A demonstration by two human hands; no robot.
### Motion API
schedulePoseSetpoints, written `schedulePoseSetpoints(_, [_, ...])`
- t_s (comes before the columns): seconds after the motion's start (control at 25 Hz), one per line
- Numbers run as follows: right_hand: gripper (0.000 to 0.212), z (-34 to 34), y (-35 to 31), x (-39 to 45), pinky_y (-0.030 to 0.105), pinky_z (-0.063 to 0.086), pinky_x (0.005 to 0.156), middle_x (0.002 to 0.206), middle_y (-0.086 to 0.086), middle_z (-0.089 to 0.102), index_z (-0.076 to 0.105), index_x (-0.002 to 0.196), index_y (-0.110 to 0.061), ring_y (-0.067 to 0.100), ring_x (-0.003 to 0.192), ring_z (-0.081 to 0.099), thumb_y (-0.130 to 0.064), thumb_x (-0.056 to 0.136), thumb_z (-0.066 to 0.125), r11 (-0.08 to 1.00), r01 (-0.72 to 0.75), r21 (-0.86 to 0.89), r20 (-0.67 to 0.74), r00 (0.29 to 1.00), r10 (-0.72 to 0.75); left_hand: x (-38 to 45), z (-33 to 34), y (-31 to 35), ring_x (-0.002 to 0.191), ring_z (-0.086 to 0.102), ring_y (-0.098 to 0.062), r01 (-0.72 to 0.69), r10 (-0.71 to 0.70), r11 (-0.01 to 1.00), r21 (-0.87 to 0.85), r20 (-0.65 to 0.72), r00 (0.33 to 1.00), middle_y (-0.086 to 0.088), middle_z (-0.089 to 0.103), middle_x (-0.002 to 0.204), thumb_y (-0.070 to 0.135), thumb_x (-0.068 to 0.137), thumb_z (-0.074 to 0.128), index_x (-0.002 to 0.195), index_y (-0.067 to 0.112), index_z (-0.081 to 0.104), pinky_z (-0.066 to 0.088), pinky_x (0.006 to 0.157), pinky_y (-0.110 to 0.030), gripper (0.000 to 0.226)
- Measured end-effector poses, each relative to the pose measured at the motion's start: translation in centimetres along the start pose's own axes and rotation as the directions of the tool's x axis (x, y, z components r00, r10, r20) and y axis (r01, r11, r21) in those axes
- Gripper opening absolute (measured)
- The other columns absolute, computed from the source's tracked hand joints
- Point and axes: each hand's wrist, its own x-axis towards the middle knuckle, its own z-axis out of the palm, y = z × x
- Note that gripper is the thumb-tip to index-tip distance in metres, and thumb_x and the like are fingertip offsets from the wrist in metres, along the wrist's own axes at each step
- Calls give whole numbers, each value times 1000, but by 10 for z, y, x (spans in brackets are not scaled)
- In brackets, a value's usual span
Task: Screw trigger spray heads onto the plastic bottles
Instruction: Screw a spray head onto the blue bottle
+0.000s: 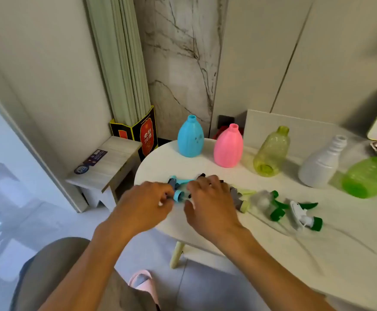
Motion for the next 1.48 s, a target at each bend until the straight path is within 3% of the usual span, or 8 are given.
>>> schedulePoseSetpoints(0.32, [48, 56, -38, 47, 50, 30, 105, 131, 12, 59, 44, 138, -10, 34, 125, 44, -26, 95, 55, 981, 23, -190, 144, 990, 5, 23, -15, -2, 85, 63, -4, 94, -221, 927, -362, -326, 919, 13, 67, 104, 35, 89, 65, 113, 31, 65, 50, 77, -25, 24])
schedulePoseSetpoints(0.52, [21, 29, -4, 41, 41, 38, 90, 102, -2, 71, 56, 107, -23, 25, 101, 57, -22, 88, 64, 937, -103, 334, -92, 986, 142, 85, -47, -6, 73, 66, 3, -166, -352, 633, -756, -472, 808, 9, 73, 80, 13, 87, 67, 94, 24, 73, 51, 61, -11, 15])
schedulePoseSetpoints(0.64, [29, -22, 40, 28, 34, 54, 77, 90, -4, 73, 58, 101, -28, 17, 87, 65, -15, 82, 77, 352, -109, 929, -37, 923, 384, 125, -38, -20, 85, 68, -12, -108, -471, 550, -828, -414, 779, 2, 73, 90, 11, 86, 66, 103, 21, 70, 58, 69, -28, 20])
schedulePoseSetpoints(0.72, [38, -52, 78, 12, 22, 55, 69, 84, -1, 76, 62, 103, -28, 13, 82, 70, -7, 77, 80, 39, -20, 999, -3, 854, 520, 150, -13, -23, 100, 64, -18, 23, -463, 636, -771, -357, 811, -1, 67, 113, 13, 82, 71, 119, 20, 61, 52, 77, -28, 39])
schedulePoseSetpoints(0.92, [62, -61, 137, -32, 32, 54, 72, 95, 1, 78, 61, 122, -25, 22, 90, 71, -18, 63, 79, -246, -6, 969, 168, 745, 645, 197, 34, -17, 139, 32, -25, 97, -345, 794, -600, -313, 885, -5, 30, 154, 37, 62, 90, 149, 28, 22, 36, 109, -52, 111])
schedulePoseSetpoints(1.08, [74, -47, 153, -42, 40, 53, 75, 85, 3, 75, 57, 129, -20, 30, 91, 71, -9, 59, 79, -412, -25, 911, 280, 770, 573, 225, 54, -7, 129, 45, -23, 57, -325, 718, -693, -262, 909, -2, 45, 141, 34, 58, 93, 145, 25, 31, 48, 99, -45, 108])
schedulePoseSetpoints(1.2, [74, -51, 156, -41, 36, 58, 68, 95, 6, 76, 63, 121, -21, 26, 86, 73, -14, 51, 87, -469, -20, 883, 289, 810, 510, 230, 56, -9, 112, 54, -16, 18, -338, 707, -707, -316, 886, 6, 55, 122, 28, 60, 91, 136, 24, 44, 53, 88, -35, 90])
schedulePoseSetpoints(1.48, [23, -26, 165, -44, 34, 54, 60, 90, 13, 73, 67, 102, -12, 25, 74, 68, 1, 83, 69, -311, -295, 903, 428, 655, 622, 235, 58, -6, 115, 54, -24, 93, -377, 750, -655, -309, 873, -4, 56, 126, 37, 56, 91, 133, 20, 45, 52, 92, -48, 92])
